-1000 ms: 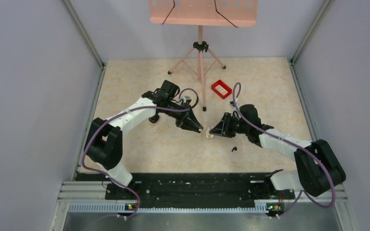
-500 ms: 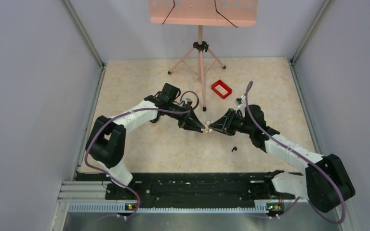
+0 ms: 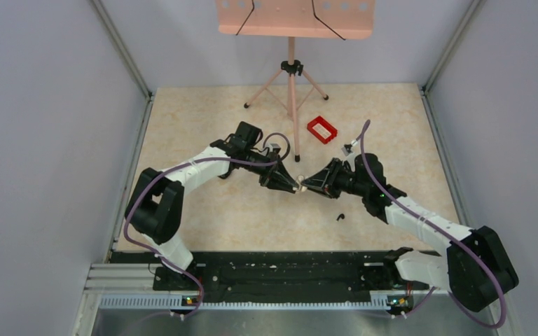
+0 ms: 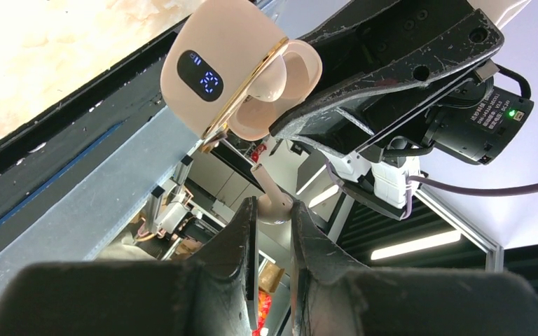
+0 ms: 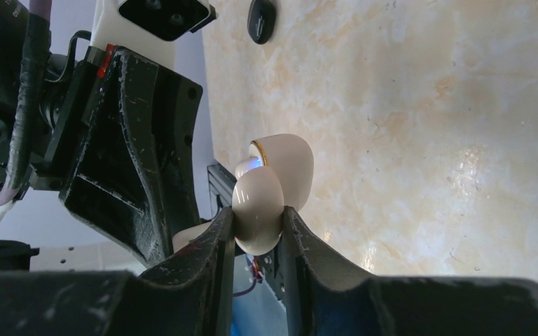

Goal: Insert the wireless bluetooth earbuds into the charging case
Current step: Insert the right earbud into the right side groove of the charging case.

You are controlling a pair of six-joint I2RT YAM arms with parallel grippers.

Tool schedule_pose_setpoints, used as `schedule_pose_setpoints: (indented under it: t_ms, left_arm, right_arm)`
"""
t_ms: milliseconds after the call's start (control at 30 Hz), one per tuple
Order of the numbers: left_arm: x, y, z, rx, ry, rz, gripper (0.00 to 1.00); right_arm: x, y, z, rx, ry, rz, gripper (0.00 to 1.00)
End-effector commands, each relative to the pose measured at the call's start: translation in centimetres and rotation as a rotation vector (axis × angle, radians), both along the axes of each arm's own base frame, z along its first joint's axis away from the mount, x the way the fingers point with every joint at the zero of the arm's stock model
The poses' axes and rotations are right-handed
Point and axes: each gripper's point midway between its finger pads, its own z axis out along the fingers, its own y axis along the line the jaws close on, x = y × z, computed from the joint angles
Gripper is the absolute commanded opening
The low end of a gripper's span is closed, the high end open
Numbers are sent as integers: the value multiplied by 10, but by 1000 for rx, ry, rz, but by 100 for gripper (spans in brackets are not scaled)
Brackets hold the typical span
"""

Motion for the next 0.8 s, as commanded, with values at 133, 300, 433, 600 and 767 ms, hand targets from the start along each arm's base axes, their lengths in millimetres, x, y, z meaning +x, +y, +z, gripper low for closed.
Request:
schedule_pose_setpoints:
  t_ms: [133,300,433,600,767]
  left_arm:
    - [-8,6,-5,2,-3,-39,0]
    - [-7,5,-8,-3,-1,-37,0]
    - [-4,3,-6,-14,-4,-36,0]
    - [-3,2,-6,-13,-7,-32,0]
    - [0,0,-4,-23,-7,-27,0]
  right_arm:
    - [-6,10,36,70,-124,66,0]
    - [-9,9,37,73,-133,73,0]
    - [-11,10,39,75,-148,93,0]
    - [-13,12,41,76,-165,114,0]
    - [-15,13,45,88,-184,133,0]
